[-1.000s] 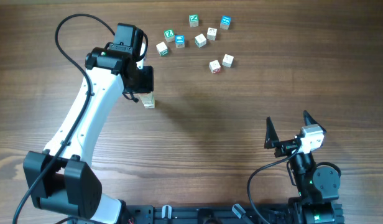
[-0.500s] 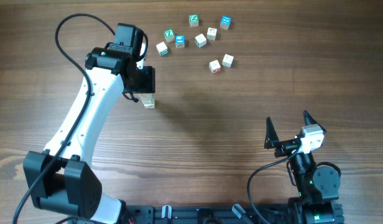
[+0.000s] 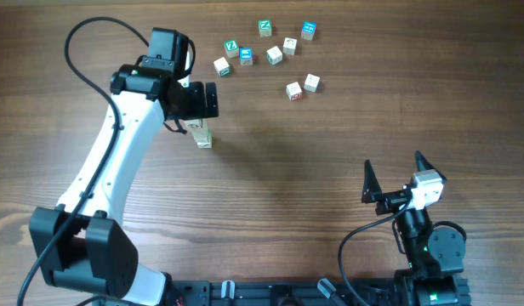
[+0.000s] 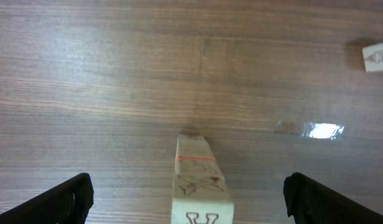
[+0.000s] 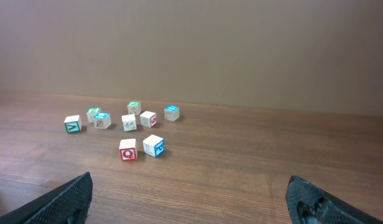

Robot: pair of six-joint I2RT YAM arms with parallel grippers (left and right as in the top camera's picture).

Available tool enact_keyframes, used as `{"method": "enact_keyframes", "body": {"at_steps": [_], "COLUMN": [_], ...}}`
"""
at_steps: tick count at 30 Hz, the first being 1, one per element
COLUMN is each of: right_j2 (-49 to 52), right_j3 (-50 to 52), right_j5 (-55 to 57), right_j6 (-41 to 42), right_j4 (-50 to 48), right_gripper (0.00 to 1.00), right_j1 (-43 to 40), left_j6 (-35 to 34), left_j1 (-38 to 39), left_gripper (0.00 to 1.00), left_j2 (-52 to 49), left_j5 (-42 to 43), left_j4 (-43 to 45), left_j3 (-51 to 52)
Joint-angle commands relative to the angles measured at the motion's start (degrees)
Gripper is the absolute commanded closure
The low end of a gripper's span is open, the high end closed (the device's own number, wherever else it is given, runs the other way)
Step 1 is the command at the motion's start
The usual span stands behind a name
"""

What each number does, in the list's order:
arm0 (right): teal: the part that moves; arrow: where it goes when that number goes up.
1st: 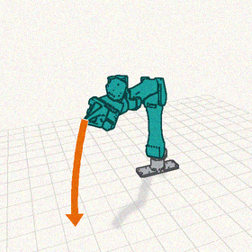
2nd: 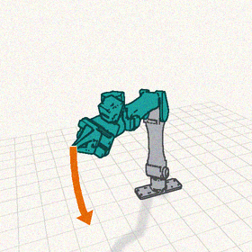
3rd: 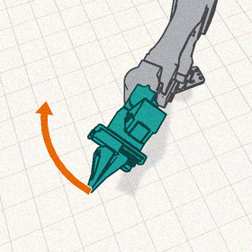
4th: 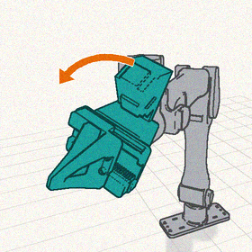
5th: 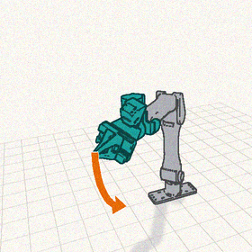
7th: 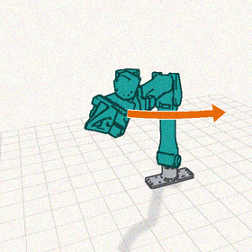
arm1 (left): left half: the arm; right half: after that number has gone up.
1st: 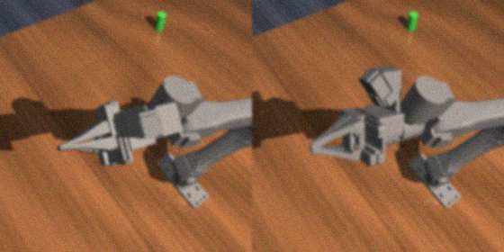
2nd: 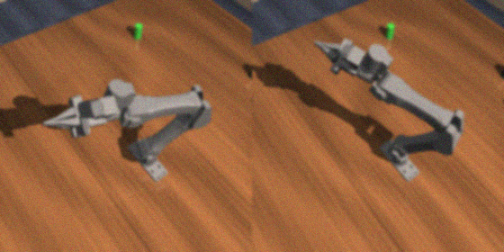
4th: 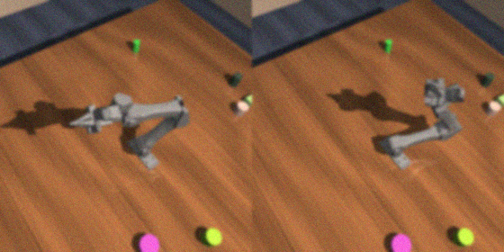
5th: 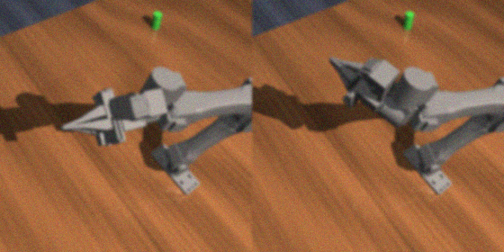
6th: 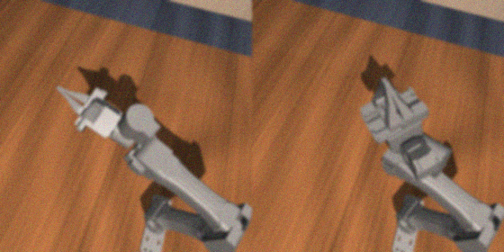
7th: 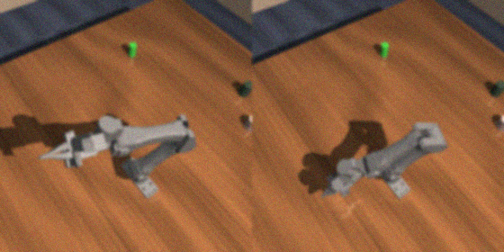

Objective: Form a tower

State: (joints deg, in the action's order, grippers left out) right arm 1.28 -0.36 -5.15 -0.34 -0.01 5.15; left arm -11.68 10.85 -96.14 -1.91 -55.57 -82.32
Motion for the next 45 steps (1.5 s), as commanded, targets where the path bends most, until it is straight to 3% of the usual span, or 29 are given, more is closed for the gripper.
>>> {"method": "enact_keyframes", "body": {"at_steps": [1, 6, 12, 45], "right_j2": [-0.26, -0.26, -0.26, -0.26], "right_j3": [0.07, 0.07, 0.07, 0.07], "right_j5": [-0.92, -0.92, -0.92, -0.90], "right_j6": [-0.81, -0.81, -0.79, -0.79], "right_j4": [-0.33, -0.31, -0.31, -0.31], "right_gripper": [0.00, 0.00, 0.00, 0.00], "right_j1": [-0.20, -0.20, -0.17, -0.20], "left_j6": [-1.88, -5.73, -5.70, -5.70], "left_j1": [-1.51, -5.68, -9.68, -9.75], "left_gripper": [0.00, 0.00, 0.00, 0.00], "left_j2": [-0.42, -0.42, -0.42, -0.42], "left_j5": [-0.76, -0.76, -0.74, -0.74], "left_j4": [1.99, 6.60, 5.42, 5.42], "left_j3": [0.68, 0.68, 0.70, 0.68]}}
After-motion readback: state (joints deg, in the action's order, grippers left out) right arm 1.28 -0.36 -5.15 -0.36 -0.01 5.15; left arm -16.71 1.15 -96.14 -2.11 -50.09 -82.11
